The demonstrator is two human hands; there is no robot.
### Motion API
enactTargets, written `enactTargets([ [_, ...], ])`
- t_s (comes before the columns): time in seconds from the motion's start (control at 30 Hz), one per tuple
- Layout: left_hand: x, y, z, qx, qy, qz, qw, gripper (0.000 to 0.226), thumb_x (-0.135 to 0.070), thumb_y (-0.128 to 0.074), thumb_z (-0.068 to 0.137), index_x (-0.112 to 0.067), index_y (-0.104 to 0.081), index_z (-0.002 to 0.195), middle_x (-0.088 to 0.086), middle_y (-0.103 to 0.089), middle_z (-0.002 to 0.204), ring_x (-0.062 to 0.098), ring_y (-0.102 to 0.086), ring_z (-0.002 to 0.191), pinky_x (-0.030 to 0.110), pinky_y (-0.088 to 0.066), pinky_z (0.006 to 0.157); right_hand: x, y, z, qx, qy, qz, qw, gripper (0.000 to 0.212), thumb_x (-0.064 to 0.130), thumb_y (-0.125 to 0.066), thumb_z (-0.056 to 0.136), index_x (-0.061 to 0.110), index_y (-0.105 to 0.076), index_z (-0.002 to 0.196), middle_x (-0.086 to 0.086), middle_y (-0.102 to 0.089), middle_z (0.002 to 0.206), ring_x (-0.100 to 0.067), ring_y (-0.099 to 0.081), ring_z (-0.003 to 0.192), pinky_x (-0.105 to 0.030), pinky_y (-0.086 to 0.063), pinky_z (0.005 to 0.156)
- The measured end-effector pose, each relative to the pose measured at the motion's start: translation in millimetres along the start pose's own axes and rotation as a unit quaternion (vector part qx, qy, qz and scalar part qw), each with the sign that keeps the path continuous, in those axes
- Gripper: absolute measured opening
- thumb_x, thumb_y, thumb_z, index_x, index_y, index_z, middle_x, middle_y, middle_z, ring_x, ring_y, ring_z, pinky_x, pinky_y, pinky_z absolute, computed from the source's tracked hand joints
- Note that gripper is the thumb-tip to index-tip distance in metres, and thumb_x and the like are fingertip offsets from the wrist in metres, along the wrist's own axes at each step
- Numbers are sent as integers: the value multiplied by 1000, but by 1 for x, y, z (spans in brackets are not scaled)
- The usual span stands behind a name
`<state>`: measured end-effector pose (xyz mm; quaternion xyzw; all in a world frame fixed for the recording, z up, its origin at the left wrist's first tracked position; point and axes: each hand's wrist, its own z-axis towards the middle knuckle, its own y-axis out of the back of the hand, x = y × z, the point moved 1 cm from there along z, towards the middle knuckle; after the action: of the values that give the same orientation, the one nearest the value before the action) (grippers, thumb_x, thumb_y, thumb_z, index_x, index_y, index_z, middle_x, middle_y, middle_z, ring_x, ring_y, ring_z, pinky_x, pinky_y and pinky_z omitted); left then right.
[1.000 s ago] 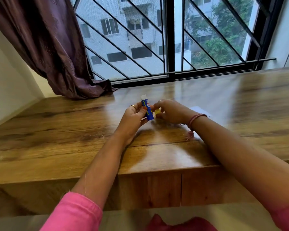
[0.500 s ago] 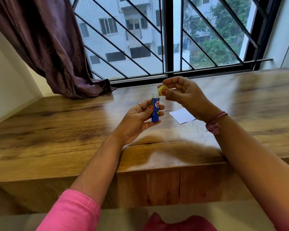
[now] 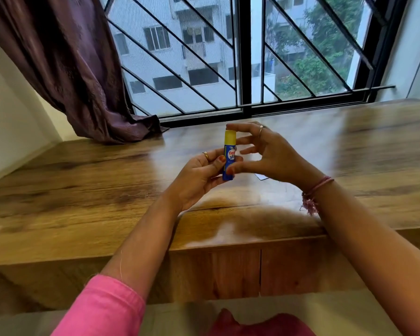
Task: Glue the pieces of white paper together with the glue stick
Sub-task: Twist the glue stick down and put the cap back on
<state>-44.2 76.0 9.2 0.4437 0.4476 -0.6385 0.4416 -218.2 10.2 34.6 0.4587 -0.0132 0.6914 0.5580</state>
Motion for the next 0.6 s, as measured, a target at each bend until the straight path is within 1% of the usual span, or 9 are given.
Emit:
enactTargets([
  [0.03, 0, 0, 0, 5, -3, -5, 1000, 29, -8, -38, 99, -9, -55, 122, 9, -69, 112, 22, -64, 105, 32, -54, 89, 0, -1, -2, 4, 17, -51, 999, 90, 27, -86, 61, 15, -41, 138, -2, -48, 129, -9, -55, 111, -22, -50, 89],
  [0.1, -1, -1, -1, 13, -6, -9, 1000, 29, -9, -38, 99, -7, -54, 123, 10, -68, 112, 23, -65, 104, 31, -54, 85, -1, -5, -5, 12, 41, -118, 992, 108, 34, -89, 53, 16, -32, 142, -3, -39, 135, -10, -49, 114, -11, -44, 87],
  [0.17, -1, -1, -1, 18, -6, -14, 1000, 30, -9, -37, 99, -6, -53, 125, 11, -68, 113, 25, -65, 105, 32, -55, 84, -2, -10, -5, 18, 61, -145, 987, 118, 37, -90, 50, 13, -24, 145, -9, -33, 137, -13, -45, 116, -7, -40, 90],
  [0.2, -1, -2, 0, 22, -5, -18, 1000, 31, -9, -37, 99, -5, -52, 127, 12, -68, 113, 25, -64, 105, 32, -55, 84, -3, -12, -5, 17, 68, -158, 985, 120, 38, -90, 51, 12, -21, 146, -10, -32, 137, -14, -44, 116, -10, -39, 94],
  [0.27, 0, -2, -1, 30, -4, -23, 999, 33, -9, -38, 99, -4, -50, 129, 12, -67, 113, 25, -64, 105, 33, -55, 84, -2, -16, -5, 2, 77, -183, 980, 119, 37, -89, 55, 11, -17, 147, -12, -30, 135, -16, -43, 114, -23, -41, 99],
  [0.33, 0, -2, -1, 36, -4, -21, 999, 34, -10, -39, 98, -4, -50, 129, 11, -67, 113, 25, -64, 106, 34, -54, 86, -3, -17, -6, -17, 88, -195, 977, 113, 35, -87, 59, 9, -20, 146, -13, -32, 132, -17, -45, 112, -33, -44, 99],
  [0.4, -1, -2, -1, 39, -1, -17, 999, 34, -11, -39, 99, -5, -50, 129, 11, -68, 113, 25, -64, 106, 34, -54, 87, -2, -18, -6, -29, 90, -205, 974, 107, 36, -86, 59, 8, -26, 143, -13, -35, 132, -17, -46, 111, -39, -44, 98],
  [0.5, 0, -3, -1, 43, 9, -8, 999, 33, -9, -35, 100, -5, -51, 129, 11, -68, 113, 26, -64, 107, 34, -54, 87, -3, -15, -6, -38, 74, -231, 970, 100, 38, -86, 55, 11, -36, 137, -11, -38, 131, -13, -43, 113, -40, -37, 99],
  [0.6, 1, -4, 0, 40, 15, 3, 999, 34, -9, -35, 100, -5, -50, 130, 12, -67, 116, 26, -63, 107, 34, -53, 88, -3, -12, -6, -35, 63, -266, 961, 98, 41, -86, 53, 13, -40, 135, -9, -42, 131, -20, -43, 119, -36, -30, 97],
])
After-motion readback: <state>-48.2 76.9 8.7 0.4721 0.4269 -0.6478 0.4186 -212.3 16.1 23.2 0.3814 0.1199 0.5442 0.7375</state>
